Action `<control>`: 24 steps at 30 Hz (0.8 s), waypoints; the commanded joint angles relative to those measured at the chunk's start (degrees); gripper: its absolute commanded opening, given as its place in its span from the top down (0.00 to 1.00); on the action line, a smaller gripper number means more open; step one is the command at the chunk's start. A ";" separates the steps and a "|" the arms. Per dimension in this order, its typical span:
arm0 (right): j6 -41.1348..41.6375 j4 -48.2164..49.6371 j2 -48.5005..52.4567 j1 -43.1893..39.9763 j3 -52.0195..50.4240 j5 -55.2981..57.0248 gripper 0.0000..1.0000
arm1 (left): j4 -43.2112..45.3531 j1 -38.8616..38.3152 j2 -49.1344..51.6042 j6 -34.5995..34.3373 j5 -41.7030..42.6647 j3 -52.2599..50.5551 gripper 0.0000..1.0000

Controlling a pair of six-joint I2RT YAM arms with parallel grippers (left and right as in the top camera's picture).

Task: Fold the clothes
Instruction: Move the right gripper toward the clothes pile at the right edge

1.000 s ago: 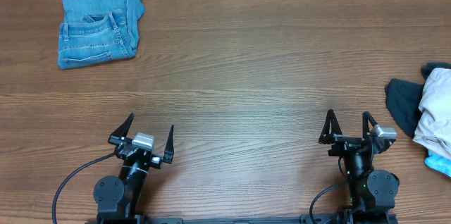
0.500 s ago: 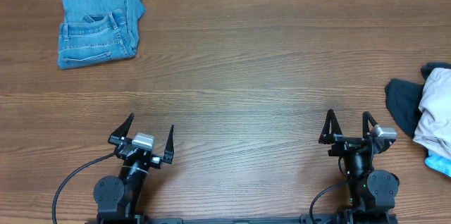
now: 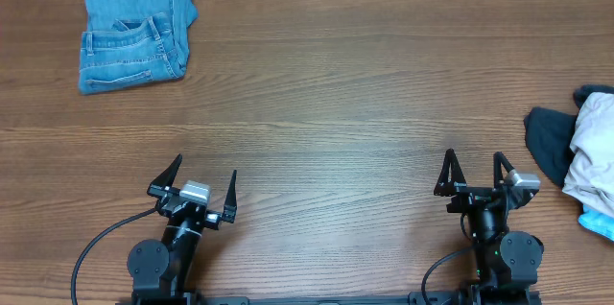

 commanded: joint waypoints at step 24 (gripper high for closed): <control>35.76 2.05 -0.57 -0.09 -0.61 -17.00 0.00 | 0.07 0.48 -0.55 -0.42 -0.76 -0.20 0.00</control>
